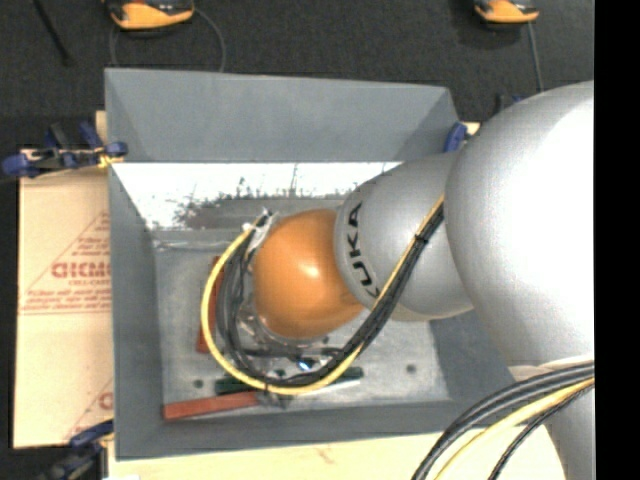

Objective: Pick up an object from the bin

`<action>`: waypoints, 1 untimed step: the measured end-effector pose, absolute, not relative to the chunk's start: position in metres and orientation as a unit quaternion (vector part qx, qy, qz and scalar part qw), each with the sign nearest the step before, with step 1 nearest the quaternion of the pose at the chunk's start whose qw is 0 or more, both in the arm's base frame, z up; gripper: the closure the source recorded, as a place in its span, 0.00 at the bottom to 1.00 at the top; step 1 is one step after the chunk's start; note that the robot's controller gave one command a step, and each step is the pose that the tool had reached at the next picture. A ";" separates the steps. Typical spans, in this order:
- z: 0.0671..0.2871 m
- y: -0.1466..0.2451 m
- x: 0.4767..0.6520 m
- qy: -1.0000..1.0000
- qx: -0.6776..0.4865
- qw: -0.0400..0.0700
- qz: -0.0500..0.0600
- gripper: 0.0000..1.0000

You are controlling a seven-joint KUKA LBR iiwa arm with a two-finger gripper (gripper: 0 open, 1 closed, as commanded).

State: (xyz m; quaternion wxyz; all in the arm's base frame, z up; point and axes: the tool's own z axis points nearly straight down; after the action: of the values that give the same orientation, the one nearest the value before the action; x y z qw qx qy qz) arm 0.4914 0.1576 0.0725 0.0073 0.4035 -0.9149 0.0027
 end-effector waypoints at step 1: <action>0.073 0.180 0.500 -0.910 0.415 0.001 0.004 1.00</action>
Offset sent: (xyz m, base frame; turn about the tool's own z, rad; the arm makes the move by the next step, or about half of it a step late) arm 0.0042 0.0274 -0.0025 -0.0294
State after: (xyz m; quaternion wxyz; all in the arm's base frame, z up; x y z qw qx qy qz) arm 0.4995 0.1800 0.0734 0.0006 0.4150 -0.9098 0.0044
